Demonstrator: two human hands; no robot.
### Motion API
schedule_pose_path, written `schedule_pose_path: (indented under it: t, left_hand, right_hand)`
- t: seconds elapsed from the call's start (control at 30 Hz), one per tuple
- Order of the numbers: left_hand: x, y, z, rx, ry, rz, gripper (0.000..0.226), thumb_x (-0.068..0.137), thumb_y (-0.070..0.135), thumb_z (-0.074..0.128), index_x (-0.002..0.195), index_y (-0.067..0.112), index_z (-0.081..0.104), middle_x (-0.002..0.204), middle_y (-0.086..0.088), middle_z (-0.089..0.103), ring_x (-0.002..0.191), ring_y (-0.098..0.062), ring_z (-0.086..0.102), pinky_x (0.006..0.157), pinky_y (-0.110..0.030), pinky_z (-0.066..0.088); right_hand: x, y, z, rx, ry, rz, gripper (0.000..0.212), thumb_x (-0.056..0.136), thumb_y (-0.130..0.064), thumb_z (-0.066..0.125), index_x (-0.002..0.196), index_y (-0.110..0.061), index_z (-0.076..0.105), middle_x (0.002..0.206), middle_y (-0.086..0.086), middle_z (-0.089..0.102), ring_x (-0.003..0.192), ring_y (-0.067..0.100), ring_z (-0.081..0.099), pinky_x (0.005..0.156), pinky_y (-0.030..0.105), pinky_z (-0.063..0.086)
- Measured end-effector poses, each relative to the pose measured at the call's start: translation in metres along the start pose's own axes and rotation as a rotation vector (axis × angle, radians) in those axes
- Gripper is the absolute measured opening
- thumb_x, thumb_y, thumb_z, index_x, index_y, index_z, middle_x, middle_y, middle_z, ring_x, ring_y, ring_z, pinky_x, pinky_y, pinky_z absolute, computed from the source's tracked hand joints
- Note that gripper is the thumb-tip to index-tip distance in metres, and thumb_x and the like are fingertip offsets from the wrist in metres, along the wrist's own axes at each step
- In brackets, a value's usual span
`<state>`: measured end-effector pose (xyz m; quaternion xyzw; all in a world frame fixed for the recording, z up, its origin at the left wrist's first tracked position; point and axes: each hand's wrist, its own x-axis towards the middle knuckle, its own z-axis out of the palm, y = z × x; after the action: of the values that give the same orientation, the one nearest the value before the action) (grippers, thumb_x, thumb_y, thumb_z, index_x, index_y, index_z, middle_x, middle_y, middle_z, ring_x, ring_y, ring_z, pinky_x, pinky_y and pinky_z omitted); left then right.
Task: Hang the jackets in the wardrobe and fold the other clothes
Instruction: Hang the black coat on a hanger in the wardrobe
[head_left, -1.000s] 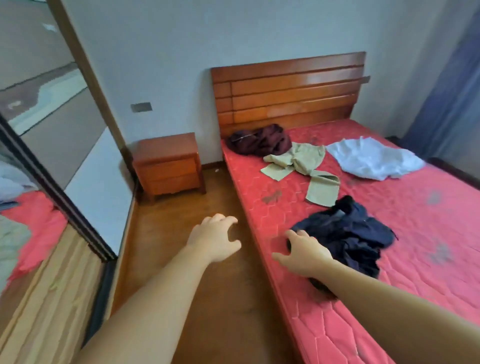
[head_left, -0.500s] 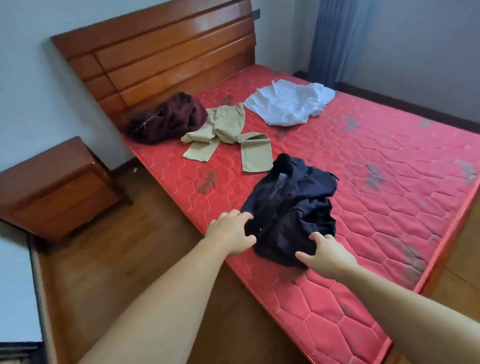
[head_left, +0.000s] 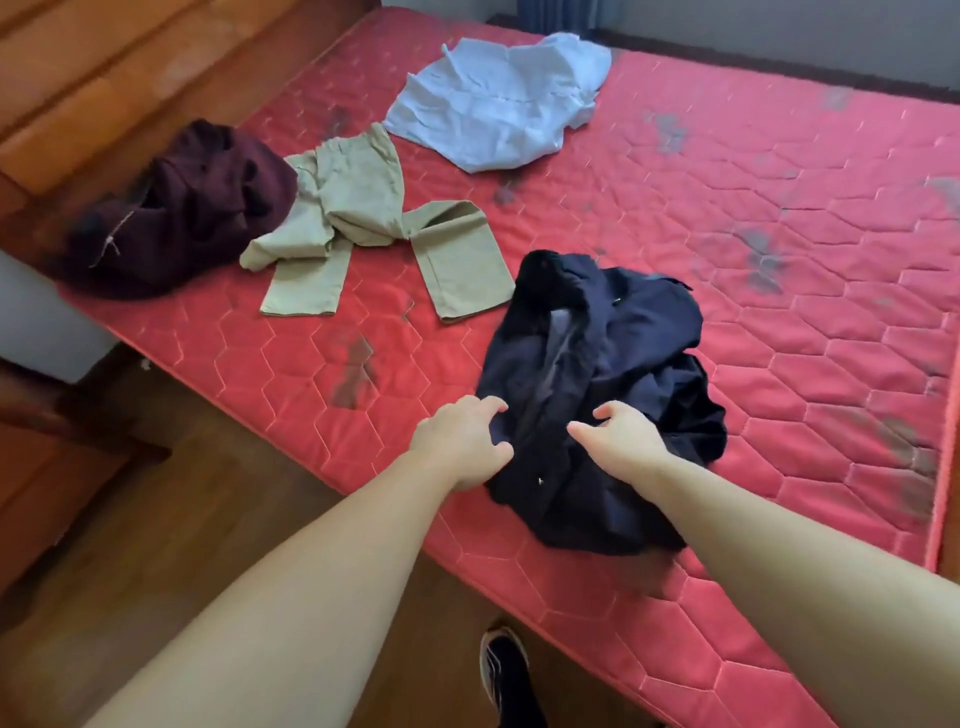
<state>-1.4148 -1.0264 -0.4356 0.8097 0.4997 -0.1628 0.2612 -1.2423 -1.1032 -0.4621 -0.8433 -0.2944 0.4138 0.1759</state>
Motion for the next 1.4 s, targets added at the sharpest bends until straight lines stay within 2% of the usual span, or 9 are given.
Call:
schedule_pose_path:
  t: [0.13, 0.27, 0.43, 0.57, 0.87, 1.03, 1.1, 1.27, 1.4]
  left_hand:
    - [0.037, -0.017, 0.018, 0.011, -0.047, 0.058, 0.056, 0.090, 0.038, 0.051, 0.144, 0.033, 0.036, 0.144, 0.003, 0.043, 0.128, -0.024, 0.045, 0.102, -0.044, 0.041]
    - [0.056, -0.033, 0.034, 0.023, -0.083, 0.098, 0.055, 0.091, 0.038, 0.050, 0.144, 0.033, 0.036, 0.143, 0.003, 0.043, 0.128, -0.024, 0.044, 0.101, -0.043, 0.041]
    - [0.065, -0.046, 0.045, 0.038, -0.112, 0.111, 0.054, 0.092, 0.039, 0.049, 0.144, 0.034, 0.036, 0.142, 0.004, 0.045, 0.127, -0.022, 0.044, 0.102, -0.042, 0.041]
    - [0.066, -0.039, 0.035, 0.088, -0.127, 0.122, 0.055, 0.092, 0.038, 0.050, 0.145, 0.033, 0.035, 0.142, 0.003, 0.045, 0.127, -0.024, 0.044, 0.102, -0.042, 0.041]
    - [0.053, 0.070, -0.034, -0.358, 0.039, 0.130, 0.075, 0.088, 0.019, 0.045, 0.152, 0.039, 0.011, 0.139, 0.004, 0.050, 0.114, -0.023, 0.055, 0.097, -0.039, 0.047]
    - [0.023, 0.141, -0.076, -0.526, 0.189, 0.184, 0.086, 0.081, 0.007, 0.047, 0.148, 0.048, 0.012, 0.137, 0.005, 0.049, 0.110, -0.023, 0.056, 0.094, -0.042, 0.050]
    - [0.010, 0.165, -0.090, -0.483, 0.234, 0.207, 0.087, 0.077, 0.007, 0.049, 0.146, 0.049, 0.016, 0.140, 0.003, 0.048, 0.112, -0.026, 0.056, 0.094, -0.046, 0.050]
    - [-0.024, 0.220, -0.106, -0.277, 0.259, 0.203, 0.076, 0.080, 0.026, 0.062, 0.146, 0.041, 0.027, 0.144, 0.004, 0.045, 0.130, -0.024, 0.046, 0.106, -0.049, 0.038]
    - [-0.051, 0.263, -0.117, -0.293, 0.317, 0.214, 0.042, 0.076, 0.048, 0.050, 0.117, 0.039, 0.051, 0.117, 0.007, 0.060, 0.110, -0.025, 0.057, 0.096, -0.048, 0.042]
  right_hand:
    - [0.053, -0.011, 0.045, 0.161, 0.007, 0.186, 0.034, 0.086, -0.037, 0.065, 0.095, -0.006, 0.057, 0.079, 0.002, 0.058, 0.077, 0.023, 0.057, 0.076, 0.034, 0.048]
    - [0.093, -0.007, 0.082, 0.257, 0.002, 0.296, 0.041, 0.082, -0.041, 0.072, 0.083, -0.008, 0.048, 0.079, 0.002, 0.052, 0.083, 0.023, 0.056, 0.077, 0.033, 0.050]
    - [0.115, 0.011, 0.092, 0.272, 0.161, 0.287, 0.011, 0.077, -0.018, 0.064, 0.075, -0.009, 0.057, 0.077, 0.005, 0.061, 0.078, 0.026, 0.061, 0.065, 0.030, 0.049]
    - [0.105, 0.013, 0.074, 0.342, 0.204, 0.168, 0.024, 0.087, -0.014, 0.053, 0.064, -0.014, 0.045, 0.064, -0.001, 0.048, 0.063, 0.018, 0.044, 0.063, 0.030, 0.036]
    - [0.058, -0.023, -0.085, 0.648, 0.193, -0.048, 0.019, 0.081, -0.004, 0.043, 0.087, -0.011, 0.060, 0.086, 0.013, 0.065, 0.081, 0.027, 0.062, 0.073, 0.043, 0.053]
    - [-0.026, -0.047, -0.195, 0.349, 0.114, -0.290, 0.019, 0.085, -0.034, 0.067, 0.095, -0.018, 0.065, 0.091, 0.005, 0.071, 0.083, 0.021, 0.069, 0.077, 0.038, 0.057]
    - [-0.065, -0.055, -0.235, 0.180, 0.124, -0.346, 0.025, 0.074, -0.023, 0.074, 0.097, -0.017, 0.067, 0.090, 0.010, 0.073, 0.083, 0.027, 0.071, 0.077, 0.046, 0.059]
    - [-0.161, -0.066, -0.325, 0.016, 0.213, -0.492, 0.020, 0.073, -0.002, 0.063, 0.090, -0.012, 0.067, 0.082, 0.016, 0.069, 0.066, 0.025, 0.064, 0.061, 0.038, 0.057]
    - [-0.223, -0.056, -0.377, -0.012, 0.248, -0.630, 0.021, 0.076, -0.001, 0.065, 0.086, -0.018, 0.072, 0.082, 0.010, 0.073, 0.076, 0.029, 0.071, 0.070, 0.047, 0.061]
